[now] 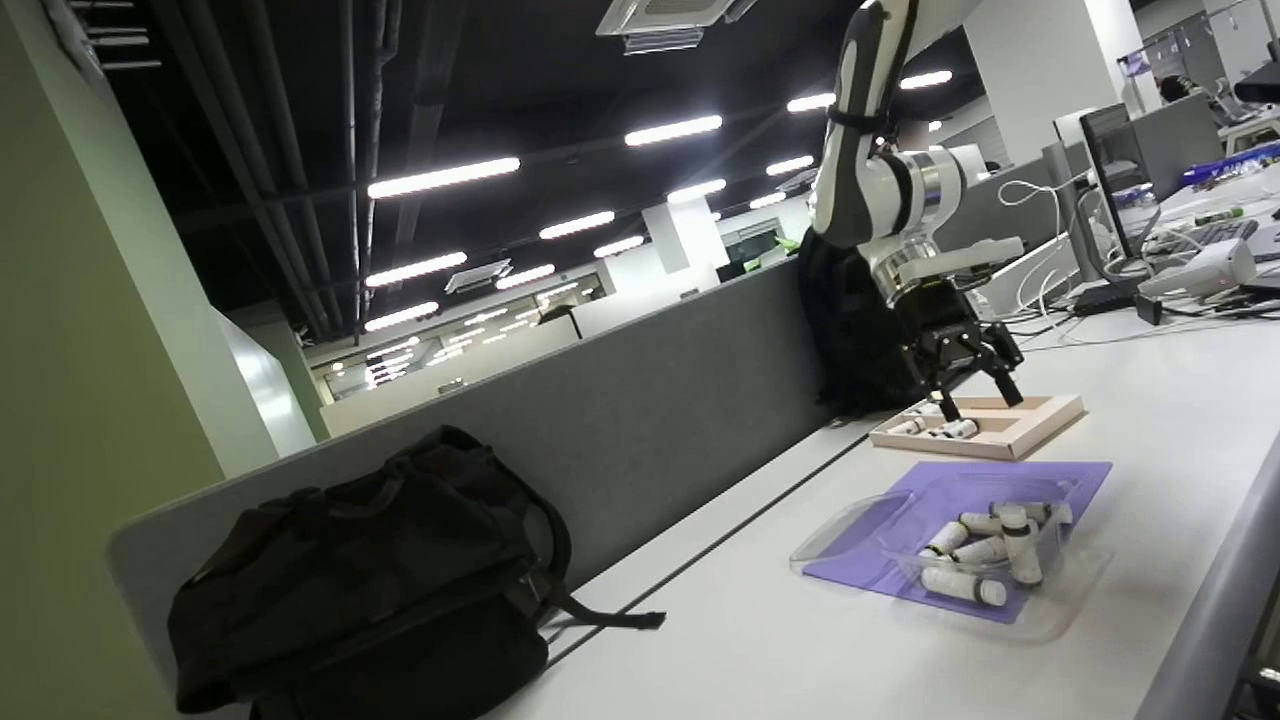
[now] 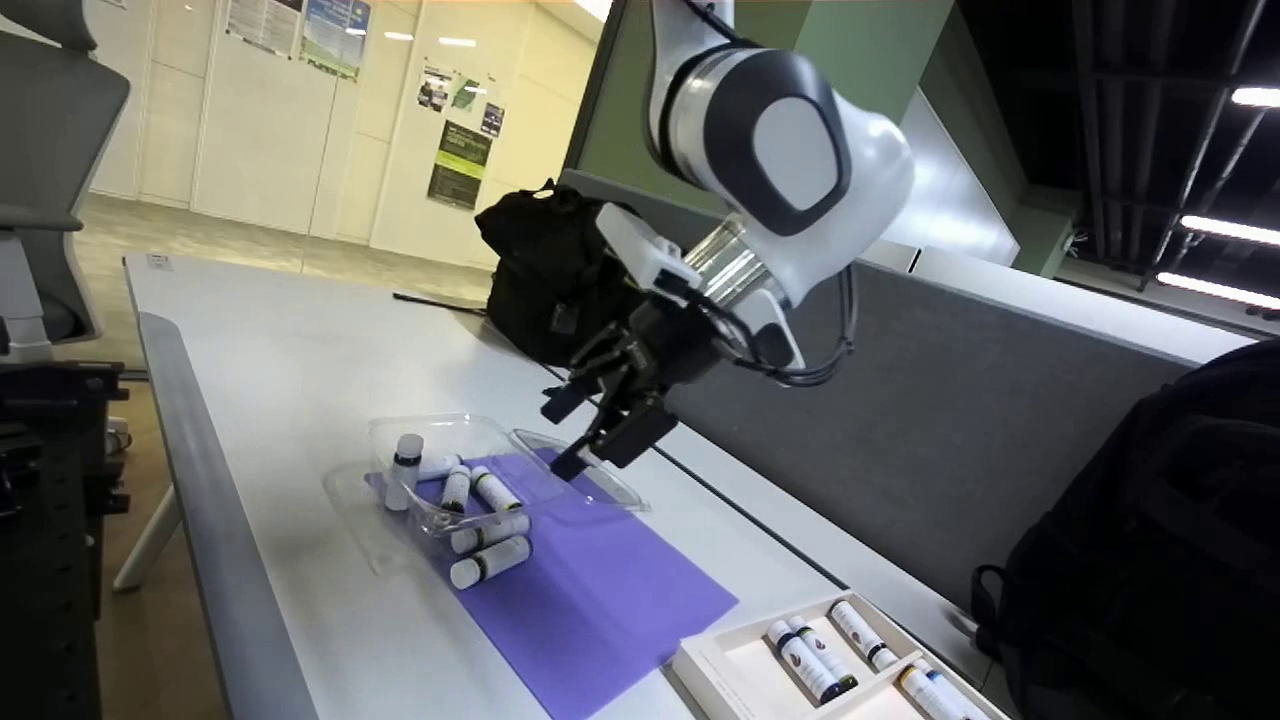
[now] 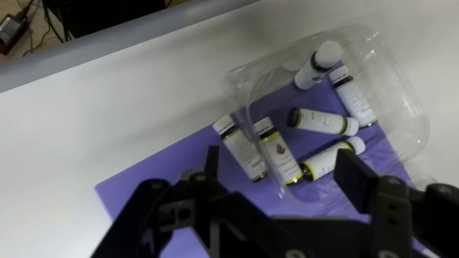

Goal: Put the marker inside the clear box

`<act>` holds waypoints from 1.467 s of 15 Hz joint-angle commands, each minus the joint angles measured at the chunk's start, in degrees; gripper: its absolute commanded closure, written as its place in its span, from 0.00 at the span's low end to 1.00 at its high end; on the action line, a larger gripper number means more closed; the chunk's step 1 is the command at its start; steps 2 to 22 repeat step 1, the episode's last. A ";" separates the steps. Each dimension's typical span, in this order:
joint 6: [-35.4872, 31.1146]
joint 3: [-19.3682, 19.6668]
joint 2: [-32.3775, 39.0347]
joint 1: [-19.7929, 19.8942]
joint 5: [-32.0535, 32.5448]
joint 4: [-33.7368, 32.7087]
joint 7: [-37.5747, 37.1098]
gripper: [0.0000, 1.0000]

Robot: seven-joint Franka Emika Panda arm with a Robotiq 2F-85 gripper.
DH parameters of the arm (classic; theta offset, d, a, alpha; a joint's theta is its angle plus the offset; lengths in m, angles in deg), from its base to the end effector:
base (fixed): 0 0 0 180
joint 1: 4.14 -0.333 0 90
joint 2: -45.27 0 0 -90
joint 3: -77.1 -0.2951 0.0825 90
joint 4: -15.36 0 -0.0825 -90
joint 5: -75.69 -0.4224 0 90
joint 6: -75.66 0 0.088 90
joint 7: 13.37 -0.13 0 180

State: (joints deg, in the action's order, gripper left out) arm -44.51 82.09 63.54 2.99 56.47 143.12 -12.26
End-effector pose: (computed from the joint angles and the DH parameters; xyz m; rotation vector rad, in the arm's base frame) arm 0.4939 -0.0865 0.1299 -2.7484 0.5997 0.5941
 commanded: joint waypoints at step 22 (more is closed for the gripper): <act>0.72 0.57 -0.85 1.23 0.37 -0.14 -0.05 0.11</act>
